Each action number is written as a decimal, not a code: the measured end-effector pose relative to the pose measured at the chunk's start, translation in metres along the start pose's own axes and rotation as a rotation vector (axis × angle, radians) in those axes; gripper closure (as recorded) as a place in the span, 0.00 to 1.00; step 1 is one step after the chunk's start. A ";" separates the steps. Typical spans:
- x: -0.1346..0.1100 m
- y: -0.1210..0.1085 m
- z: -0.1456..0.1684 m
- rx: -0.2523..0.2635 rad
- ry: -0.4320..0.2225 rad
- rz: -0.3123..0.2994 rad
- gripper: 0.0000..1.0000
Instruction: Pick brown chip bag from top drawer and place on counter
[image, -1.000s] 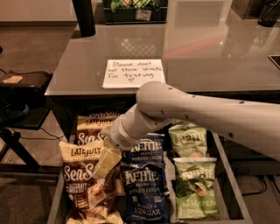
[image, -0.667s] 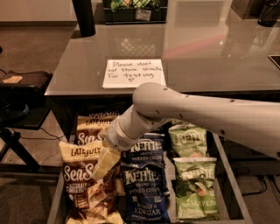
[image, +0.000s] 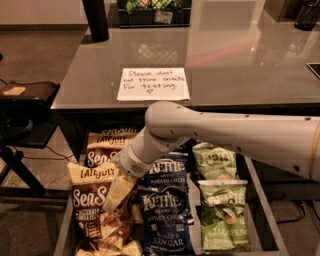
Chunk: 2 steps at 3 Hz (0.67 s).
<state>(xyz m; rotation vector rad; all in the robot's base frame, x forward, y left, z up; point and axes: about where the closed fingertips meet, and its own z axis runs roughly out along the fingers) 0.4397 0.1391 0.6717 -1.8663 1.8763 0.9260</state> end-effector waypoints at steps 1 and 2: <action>0.004 0.002 0.011 -0.031 0.005 0.015 0.31; 0.003 0.003 0.011 -0.031 0.004 0.016 0.54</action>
Offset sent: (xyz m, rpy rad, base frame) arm -0.0086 0.0067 -0.0093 -0.0101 0.0556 0.0007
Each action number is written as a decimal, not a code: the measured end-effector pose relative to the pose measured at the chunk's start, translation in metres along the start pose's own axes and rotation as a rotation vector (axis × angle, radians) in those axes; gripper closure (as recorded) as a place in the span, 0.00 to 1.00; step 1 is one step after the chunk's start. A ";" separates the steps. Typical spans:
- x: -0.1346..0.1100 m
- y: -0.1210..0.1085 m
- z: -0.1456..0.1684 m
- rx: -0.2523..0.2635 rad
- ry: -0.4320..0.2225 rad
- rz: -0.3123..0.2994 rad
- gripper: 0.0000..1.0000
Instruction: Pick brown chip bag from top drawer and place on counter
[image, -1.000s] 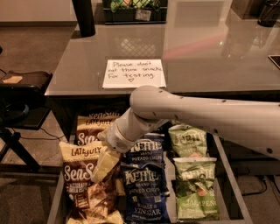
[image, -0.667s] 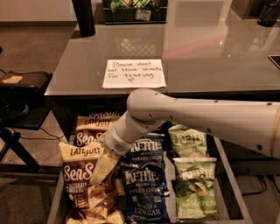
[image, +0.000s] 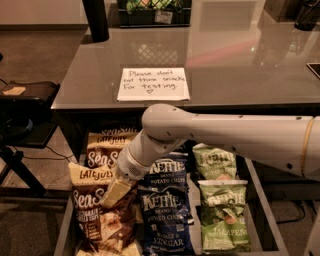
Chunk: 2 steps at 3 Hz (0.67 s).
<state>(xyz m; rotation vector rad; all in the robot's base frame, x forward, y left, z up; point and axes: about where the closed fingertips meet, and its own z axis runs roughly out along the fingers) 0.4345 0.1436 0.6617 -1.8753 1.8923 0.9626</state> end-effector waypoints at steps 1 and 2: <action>-0.005 0.004 -0.006 0.006 -0.017 0.024 0.78; -0.014 0.008 -0.022 0.021 -0.067 0.055 0.99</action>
Offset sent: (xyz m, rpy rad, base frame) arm 0.0041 -0.0133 0.0512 0.0998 0.0418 -0.1364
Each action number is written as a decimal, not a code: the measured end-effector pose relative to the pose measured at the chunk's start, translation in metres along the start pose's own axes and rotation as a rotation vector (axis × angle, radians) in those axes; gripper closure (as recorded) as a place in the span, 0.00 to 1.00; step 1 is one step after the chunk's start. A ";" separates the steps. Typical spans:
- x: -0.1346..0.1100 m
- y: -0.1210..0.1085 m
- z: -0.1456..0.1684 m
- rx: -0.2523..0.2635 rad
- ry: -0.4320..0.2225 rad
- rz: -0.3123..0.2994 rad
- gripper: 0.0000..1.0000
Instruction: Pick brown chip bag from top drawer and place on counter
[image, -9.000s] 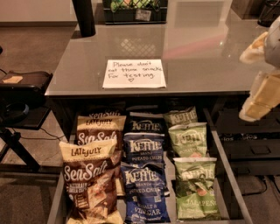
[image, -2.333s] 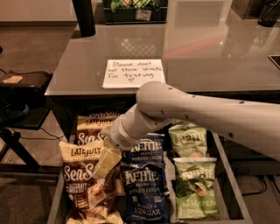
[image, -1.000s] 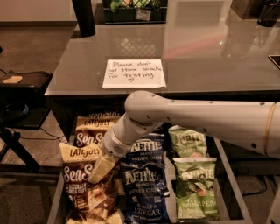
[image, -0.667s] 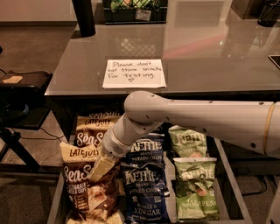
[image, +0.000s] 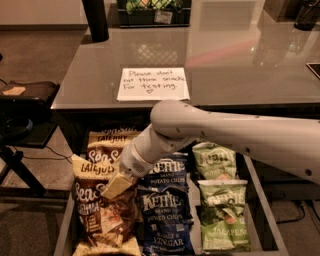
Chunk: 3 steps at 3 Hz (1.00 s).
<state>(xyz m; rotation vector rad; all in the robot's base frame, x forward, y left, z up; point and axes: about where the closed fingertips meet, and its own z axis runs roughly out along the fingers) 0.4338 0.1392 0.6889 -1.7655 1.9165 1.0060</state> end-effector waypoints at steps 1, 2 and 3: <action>-0.014 0.005 -0.022 0.001 -0.074 0.025 1.00; -0.030 0.013 -0.046 -0.003 -0.150 0.039 1.00; -0.045 0.022 -0.074 0.013 -0.198 0.033 1.00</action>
Offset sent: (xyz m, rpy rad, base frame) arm 0.0059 -0.0216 0.0908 0.2252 0.0531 -0.1078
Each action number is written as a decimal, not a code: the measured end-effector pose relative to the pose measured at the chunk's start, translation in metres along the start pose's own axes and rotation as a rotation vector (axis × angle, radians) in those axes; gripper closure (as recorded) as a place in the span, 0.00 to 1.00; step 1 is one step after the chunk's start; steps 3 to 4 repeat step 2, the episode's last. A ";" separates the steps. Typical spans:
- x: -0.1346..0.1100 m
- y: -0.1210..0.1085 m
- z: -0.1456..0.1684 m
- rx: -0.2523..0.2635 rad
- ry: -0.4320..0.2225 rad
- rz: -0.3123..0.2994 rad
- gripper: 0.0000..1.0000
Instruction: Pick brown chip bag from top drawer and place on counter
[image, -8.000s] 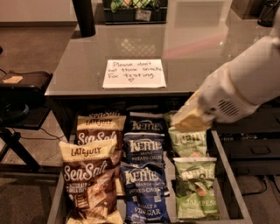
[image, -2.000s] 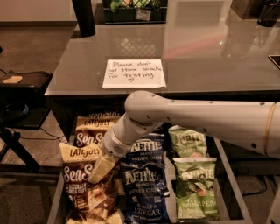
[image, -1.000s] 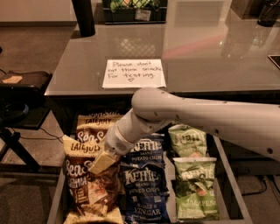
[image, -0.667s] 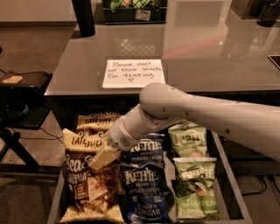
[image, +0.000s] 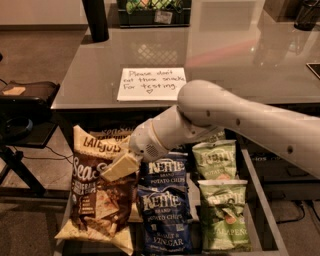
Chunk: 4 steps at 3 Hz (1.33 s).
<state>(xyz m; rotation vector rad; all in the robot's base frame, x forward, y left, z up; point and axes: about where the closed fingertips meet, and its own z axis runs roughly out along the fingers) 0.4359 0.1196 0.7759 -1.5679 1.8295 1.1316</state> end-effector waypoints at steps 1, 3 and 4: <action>-0.019 0.006 -0.031 0.037 -0.009 -0.021 1.00; -0.032 0.004 -0.058 0.046 0.024 -0.029 1.00; -0.032 0.004 -0.058 0.046 0.024 -0.029 1.00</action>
Offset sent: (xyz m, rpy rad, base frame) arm 0.0260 -0.0561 0.0914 -0.0785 -0.0551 -0.0045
